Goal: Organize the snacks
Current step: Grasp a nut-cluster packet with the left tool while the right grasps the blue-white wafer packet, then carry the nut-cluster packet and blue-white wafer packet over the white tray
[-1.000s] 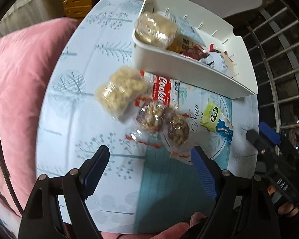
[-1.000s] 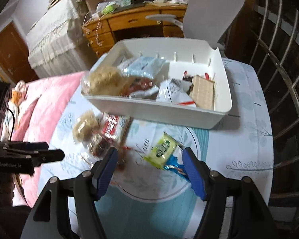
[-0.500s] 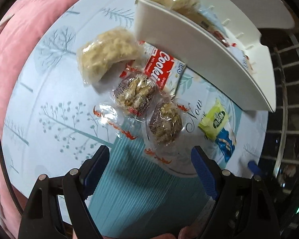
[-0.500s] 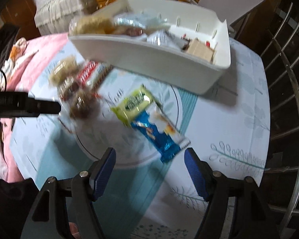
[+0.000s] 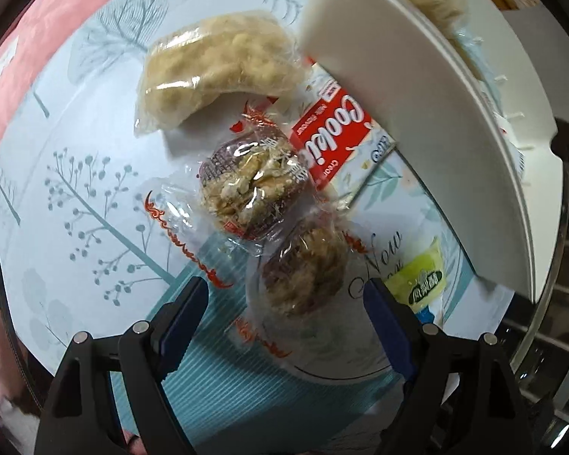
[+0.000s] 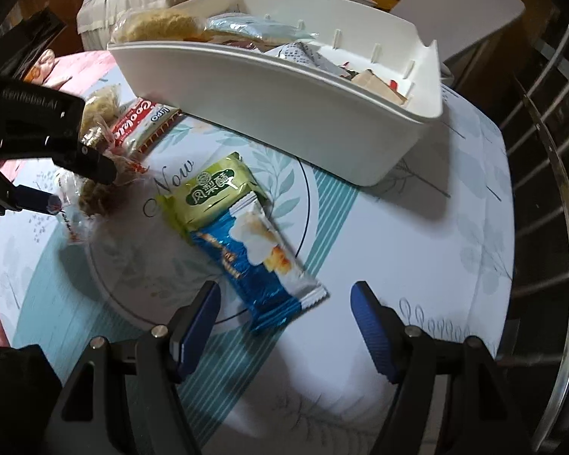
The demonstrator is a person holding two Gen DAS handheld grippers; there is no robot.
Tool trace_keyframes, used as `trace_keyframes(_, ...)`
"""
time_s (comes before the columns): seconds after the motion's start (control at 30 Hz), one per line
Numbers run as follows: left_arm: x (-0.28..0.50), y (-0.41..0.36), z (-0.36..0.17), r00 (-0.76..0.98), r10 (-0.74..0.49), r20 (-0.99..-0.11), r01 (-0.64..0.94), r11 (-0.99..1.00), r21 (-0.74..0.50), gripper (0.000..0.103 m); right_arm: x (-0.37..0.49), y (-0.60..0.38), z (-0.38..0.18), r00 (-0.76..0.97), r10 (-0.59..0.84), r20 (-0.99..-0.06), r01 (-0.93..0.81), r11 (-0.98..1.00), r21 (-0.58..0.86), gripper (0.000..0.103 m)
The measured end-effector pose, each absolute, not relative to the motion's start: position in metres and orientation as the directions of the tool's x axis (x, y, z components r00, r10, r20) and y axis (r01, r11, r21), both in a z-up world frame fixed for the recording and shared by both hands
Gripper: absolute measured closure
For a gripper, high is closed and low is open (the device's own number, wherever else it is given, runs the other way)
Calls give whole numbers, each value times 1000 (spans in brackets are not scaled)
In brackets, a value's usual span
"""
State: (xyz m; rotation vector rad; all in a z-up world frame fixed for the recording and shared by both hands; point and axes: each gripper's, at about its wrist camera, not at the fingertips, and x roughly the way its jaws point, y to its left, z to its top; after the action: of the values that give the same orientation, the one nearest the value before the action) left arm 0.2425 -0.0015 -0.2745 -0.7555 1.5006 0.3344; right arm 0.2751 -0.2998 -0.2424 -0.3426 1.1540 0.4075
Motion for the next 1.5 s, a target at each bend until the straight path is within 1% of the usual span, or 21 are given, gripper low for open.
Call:
trace_keyframes(0.13,245,-3,-280,66,-253,-965,-664,711,-231,21,280,-295,-247,343,163,-925,-532,845,-49,32)
trace_keyframes(0.2,247,0,-285,43,-267,-963,-674,704,-225,27,282,-290,-248,341,176,-924,-568,821,-54,32)
trace_keyframes(0.37,248,-3,-289,21,-255,-967,-671,713,-203,29,285,-282,-256,300,187,-935,-605,796,-35,33)
trace_keyframes(0.4,249,-4,-289,19,-252,-967,-671,714,-199,31,285,-281,-258,292,186,-938,-606,795,-31,36)
trace_keyframes(0.43,250,-5,-289,18,-249,-968,-671,715,-196,34,286,-281,-259,288,190,-939,-608,794,-26,37)
trace_keyframes(0.53,255,-10,-287,27,-247,-969,-664,720,-202,52,285,-277,-258,281,198,-939,-616,788,-18,43)
trace_keyframes(0.57,257,-12,-287,34,-252,-967,-658,723,-212,59,285,-276,-258,273,207,-940,-620,785,-7,48)
trace_keyframes(0.6,259,-14,-288,32,-253,-967,-654,726,-212,61,284,-276,-258,269,212,-940,-622,783,-1,54)
trace_keyframes(0.77,261,-19,-288,32,-262,-965,-656,722,-218,62,284,-273,-256,256,204,-945,-625,781,-1,67)
trace_keyframes(0.87,250,-19,-289,18,-271,-962,-658,722,-216,63,284,-273,-256,243,198,-950,-618,786,5,71)
trace_keyframes(1.0,243,-21,-289,-15,-288,-957,-646,733,-210,64,287,-272,-255,221,188,-957,-596,803,20,72)
trace_keyframes(1.2,222,-17,-278,-10,-291,-957,-621,752,-222,65,285,-269,-252,180,206,-962,-540,838,78,72)
trace_keyframes(1.37,209,-11,-263,-18,-292,-956,-601,767,-223,65,276,-260,-241,176,230,-957,-530,842,105,72)
trace_keyframes(1.5,204,2,-245,-47,-273,-961,-586,786,-195,65,275,-251,-226,190,250,-949,-537,836,113,72)
